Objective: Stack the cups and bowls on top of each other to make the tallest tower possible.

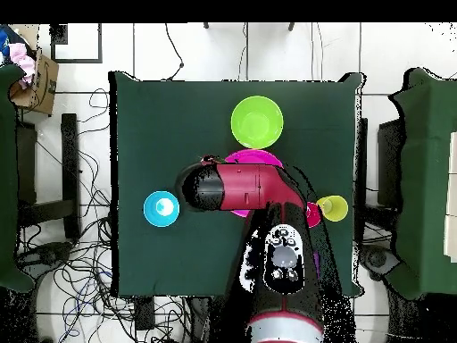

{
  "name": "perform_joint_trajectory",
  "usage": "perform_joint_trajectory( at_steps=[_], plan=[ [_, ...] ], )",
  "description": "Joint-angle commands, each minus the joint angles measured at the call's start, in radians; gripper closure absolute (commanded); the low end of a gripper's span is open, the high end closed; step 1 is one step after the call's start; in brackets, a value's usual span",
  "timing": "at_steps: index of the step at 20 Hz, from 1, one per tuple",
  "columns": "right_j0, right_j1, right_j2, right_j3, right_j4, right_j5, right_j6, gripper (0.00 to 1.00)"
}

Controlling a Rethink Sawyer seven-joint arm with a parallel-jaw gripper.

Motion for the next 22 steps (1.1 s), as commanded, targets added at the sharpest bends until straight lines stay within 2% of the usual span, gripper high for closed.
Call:
perform_joint_trajectory(
  at_steps=[1, 6, 11, 15, 22],
  plan=[
    [-0.009, -0.107, 0.116, 0.100, 0.026, 0.167, -0.073, 0.00],
    [-0.006, -0.136, 0.122, 0.104, 0.037, 0.201, -0.066, 0.00],
    [0.034, -0.155, 0.114, 0.123, 0.053, 0.201, -0.001, 0.00],
    [0.099, -0.152, 0.087, 0.154, 0.071, 0.155, 0.099, 0.00],
    [0.218, -0.059, 0.014, 0.170, 0.101, 0.003, 0.248, 0.00]
  ],
)
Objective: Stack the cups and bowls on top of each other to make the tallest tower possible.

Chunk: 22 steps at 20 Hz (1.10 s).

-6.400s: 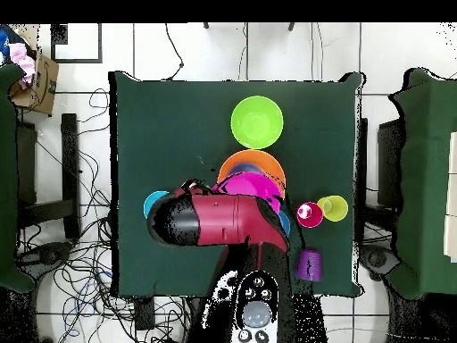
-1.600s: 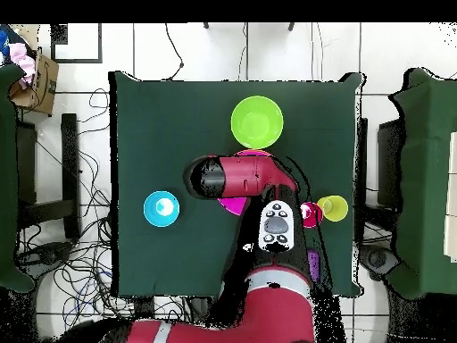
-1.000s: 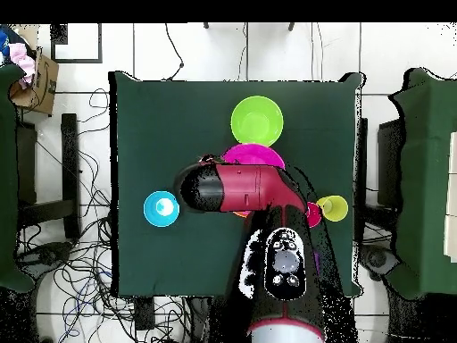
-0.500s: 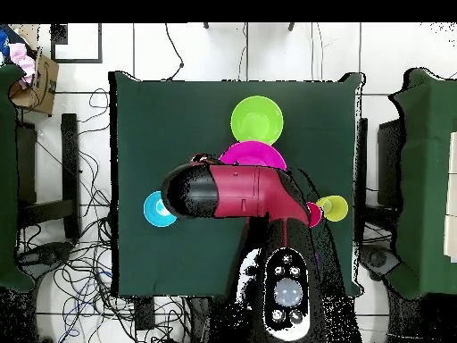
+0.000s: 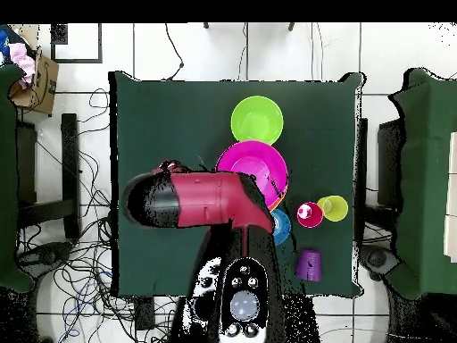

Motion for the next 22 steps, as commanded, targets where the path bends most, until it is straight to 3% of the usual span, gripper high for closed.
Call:
perform_joint_trajectory(
  at_steps=[1, 12, 22],
  plan=[
    [0.114, 0.110, -0.004, 0.101, 0.033, -0.103, 0.263, 0.00],
    [0.202, 0.270, -0.087, 0.070, 0.070, -0.283, 0.294, 0.00],
    [0.240, 0.393, -0.161, -0.036, 0.114, -0.334, 0.282, 0.00]
  ],
)
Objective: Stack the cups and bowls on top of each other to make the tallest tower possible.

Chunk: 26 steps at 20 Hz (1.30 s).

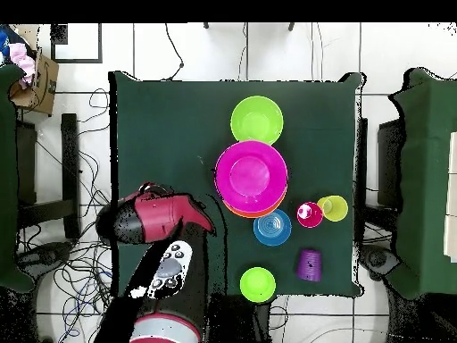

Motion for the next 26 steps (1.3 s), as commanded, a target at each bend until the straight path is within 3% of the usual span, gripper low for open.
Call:
perform_joint_trajectory(
  at_steps=[1, 9, 20, 26],
  plan=[
    [0.005, 0.116, -0.011, -0.053, 0.039, -0.042, 0.167, 0.00],
    [0.005, 0.116, -0.006, -0.069, 0.059, -0.032, 0.154, 0.00],
    [-0.002, 0.156, 0.013, -0.064, 0.077, -0.113, 0.147, 0.00],
    [-0.044, 0.077, 0.081, -0.013, 0.056, -0.108, 0.090, 0.00]
  ],
)
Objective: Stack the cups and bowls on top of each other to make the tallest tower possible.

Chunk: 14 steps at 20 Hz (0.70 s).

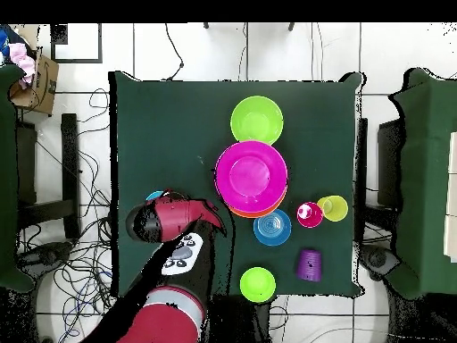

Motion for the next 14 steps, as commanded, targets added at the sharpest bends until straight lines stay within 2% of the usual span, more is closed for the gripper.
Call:
perform_joint_trajectory(
  at_steps=[1, 4, 14],
  plan=[
    [-0.043, -0.066, 0.138, 0.002, 0.012, -0.051, 0.083, 0.00],
    [-0.059, -0.110, 0.160, 0.025, 0.006, -0.024, 0.062, 0.00],
    [-0.105, -0.165, 0.218, 0.049, -0.018, 0.019, 0.017, 0.00]
  ],
)
